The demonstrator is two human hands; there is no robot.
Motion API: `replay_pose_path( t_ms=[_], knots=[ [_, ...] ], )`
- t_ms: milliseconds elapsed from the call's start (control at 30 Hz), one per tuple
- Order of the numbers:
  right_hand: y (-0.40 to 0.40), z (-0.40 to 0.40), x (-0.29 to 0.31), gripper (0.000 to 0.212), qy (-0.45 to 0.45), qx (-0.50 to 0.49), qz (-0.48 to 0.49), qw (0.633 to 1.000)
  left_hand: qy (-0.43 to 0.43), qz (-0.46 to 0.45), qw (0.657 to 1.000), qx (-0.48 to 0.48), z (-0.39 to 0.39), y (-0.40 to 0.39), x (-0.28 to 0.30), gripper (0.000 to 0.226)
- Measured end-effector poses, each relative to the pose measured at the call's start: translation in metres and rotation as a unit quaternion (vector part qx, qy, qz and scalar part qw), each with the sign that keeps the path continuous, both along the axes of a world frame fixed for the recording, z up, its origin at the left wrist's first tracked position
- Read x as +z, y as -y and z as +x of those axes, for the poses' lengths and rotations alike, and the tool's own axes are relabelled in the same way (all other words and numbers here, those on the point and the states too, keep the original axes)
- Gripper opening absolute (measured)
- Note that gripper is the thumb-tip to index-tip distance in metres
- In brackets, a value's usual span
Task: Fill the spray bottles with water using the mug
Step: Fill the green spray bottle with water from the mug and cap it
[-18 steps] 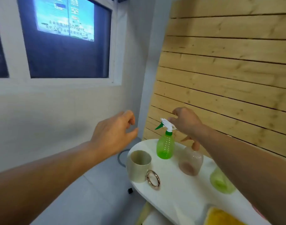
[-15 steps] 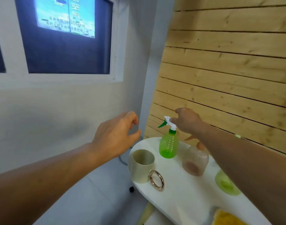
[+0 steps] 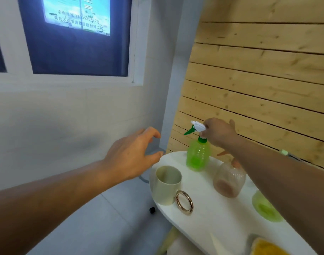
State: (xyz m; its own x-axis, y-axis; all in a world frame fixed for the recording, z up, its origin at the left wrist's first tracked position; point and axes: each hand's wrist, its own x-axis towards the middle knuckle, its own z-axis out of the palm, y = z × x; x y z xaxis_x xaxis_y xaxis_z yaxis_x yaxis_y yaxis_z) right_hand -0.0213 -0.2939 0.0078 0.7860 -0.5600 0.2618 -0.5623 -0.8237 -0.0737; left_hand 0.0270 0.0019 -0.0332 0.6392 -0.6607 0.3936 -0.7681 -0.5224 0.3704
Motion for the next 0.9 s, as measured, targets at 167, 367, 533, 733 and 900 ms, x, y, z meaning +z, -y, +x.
replay_pose_path(
  t_ms=[167, 367, 533, 733, 900],
  knots=[
    [-0.053, -0.052, 0.058, 0.022, 0.111, 0.068, 0.019, 0.991, -0.011, -0.003, 1.000, -0.007, -0.015, -0.026, 0.013, 0.058],
    [-0.145, -0.153, 0.076, 0.015, 0.210, 0.157, 0.147, 0.954, -0.087, -0.058, 0.992, -0.074, -0.059, -0.078, -0.001, 0.093],
    [-0.184, -0.198, 0.035, 0.026, 0.232, 0.183, 0.256, 0.920, -0.120, -0.127, 0.977, -0.125, -0.111, -0.099, -0.032, 0.113],
    [-0.193, -0.221, -0.031, 0.012, 0.236, 0.208, 0.366, 0.876, -0.137, -0.140, 0.973, -0.118, -0.143, -0.104, -0.083, 0.117],
    [-0.193, -0.232, -0.064, 0.017, 0.205, 0.213, 0.404, 0.866, -0.176, -0.148, 0.965, -0.126, -0.144, -0.108, -0.119, 0.103]
  ],
)
